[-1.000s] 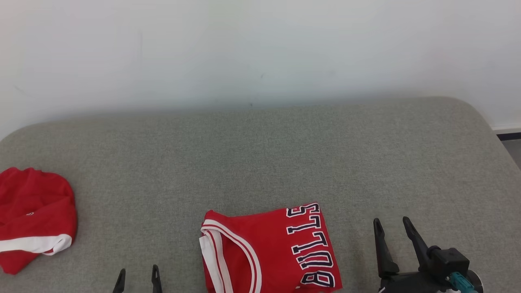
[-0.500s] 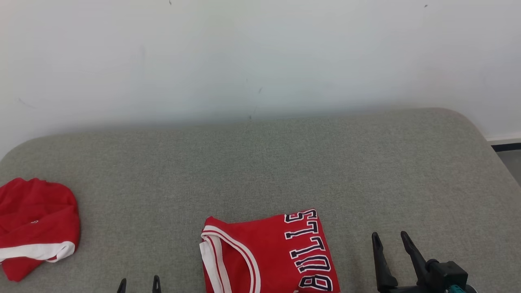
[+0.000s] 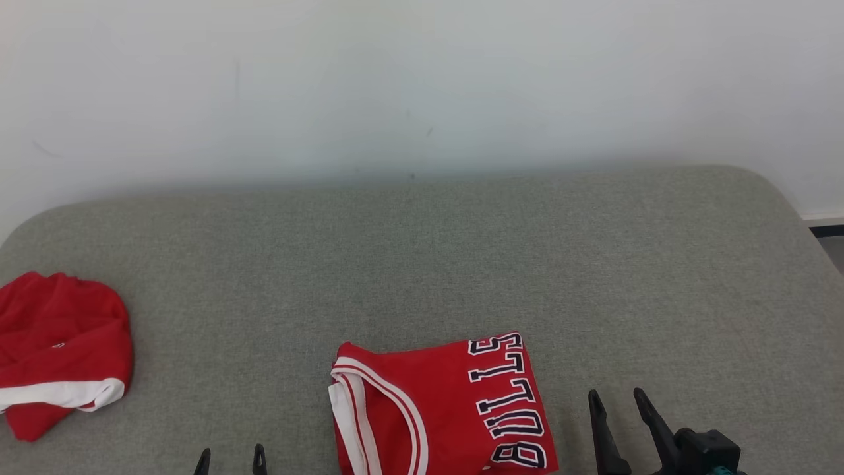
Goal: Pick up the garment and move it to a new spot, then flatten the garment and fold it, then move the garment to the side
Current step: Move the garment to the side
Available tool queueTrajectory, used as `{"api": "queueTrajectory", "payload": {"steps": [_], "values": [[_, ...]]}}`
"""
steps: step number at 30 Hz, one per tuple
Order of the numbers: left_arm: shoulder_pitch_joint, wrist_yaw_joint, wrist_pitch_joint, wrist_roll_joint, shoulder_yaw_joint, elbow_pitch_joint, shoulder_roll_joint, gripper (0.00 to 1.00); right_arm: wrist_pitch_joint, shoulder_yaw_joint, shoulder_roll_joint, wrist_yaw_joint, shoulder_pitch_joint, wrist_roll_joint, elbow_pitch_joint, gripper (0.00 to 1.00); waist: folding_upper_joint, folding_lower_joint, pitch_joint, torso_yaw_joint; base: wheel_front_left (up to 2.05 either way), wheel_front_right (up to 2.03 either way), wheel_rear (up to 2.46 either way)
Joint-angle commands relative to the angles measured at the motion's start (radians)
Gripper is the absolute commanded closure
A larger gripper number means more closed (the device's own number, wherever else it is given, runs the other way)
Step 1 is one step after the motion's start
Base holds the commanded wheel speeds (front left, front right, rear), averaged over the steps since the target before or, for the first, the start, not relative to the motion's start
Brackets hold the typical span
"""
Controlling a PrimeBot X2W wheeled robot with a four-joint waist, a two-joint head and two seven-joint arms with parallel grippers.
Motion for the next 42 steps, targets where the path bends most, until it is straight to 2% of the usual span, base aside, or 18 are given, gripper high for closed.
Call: {"api": "queueTrajectory", "payload": {"steps": [1,12,22,23,24,26,27,34,38,39,42], "values": [[-0.015,0.001,-0.003,0.0,-0.002,-0.001,0.0,0.0,-0.001,0.006,0.001,-0.002,-0.013,0.007,0.013,0.0,0.0,0.0001,0.017,0.016,0.0,0.0,0.0],[-0.05,0.013,-0.003,-0.011,-0.037,0.015,0.001,0.0,-0.001,0.08,0.002,-0.002,-0.14,0.111,0.184,0.0,0.0,0.0001,0.107,0.09,0.0,0.0,0.0],[-0.081,0.016,-0.003,-0.01,-0.051,0.02,0.0,0.0,0.008,0.158,0.001,-0.002,-0.232,0.179,0.358,0.0,0.0,0.0001,0.126,0.114,0.0,0.0,0.0],[-0.082,0.017,-0.003,-0.011,-0.053,0.021,0.0,0.0,0.013,0.162,0.001,-0.002,-0.238,0.18,0.379,0.1,0.0,0.0001,0.128,0.115,0.0,0.0,0.0],[-0.084,0.018,-0.003,-0.012,-0.055,0.021,0.0,0.0,0.018,0.165,0.002,-0.003,-0.24,0.185,0.397,0.39,0.0,0.0001,0.129,0.115,0.0,0.0,0.0],[-0.092,0.02,-0.003,-0.014,-0.057,0.019,0.0,0.0,0.018,0.175,0.002,-0.003,-0.251,0.193,0.42,0.88,0.0,0.0001,0.133,0.112,0.0,0.0,0.0],[-0.094,0.021,-0.003,-0.014,-0.057,0.017,0.0,0.0,0.016,0.178,0.002,-0.003,-0.254,0.196,0.429,1.0,0.0,0.0001,0.134,0.11,0.0,0.0,0.0],[-0.094,0.016,-0.003,-0.016,-0.05,0.008,0.0,0.0,0.001,0.152,-0.004,-0.004,-0.278,0.186,0.447,1.0,0.0,0.0001,0.127,0.064,0.0,0.0,0.0],[-0.082,0.011,-0.003,-0.013,-0.046,0.006,0.0,0.0,-0.001,0.13,-0.004,-0.003,-0.281,0.173,0.429,1.0,0.0,0.0001,0.117,-0.008,0.0,0.0,0.0],[-0.082,0.011,-0.003,-0.013,-0.046,0.006,0.0,0.0,-0.001,0.13,-0.004,-0.003,-0.281,0.173,0.429,1.0,0.0,0.0001,0.117,-0.008,0.0,0.0,0.0],[-0.086,0.004,-0.003,-0.014,-0.048,0.01,0.001,0.0,-0.002,0.116,-0.002,-0.003,-0.276,0.157,0.412,1.0,0.0,0.0001,0.116,-0.078,0.0,0.0,0.0]]}}
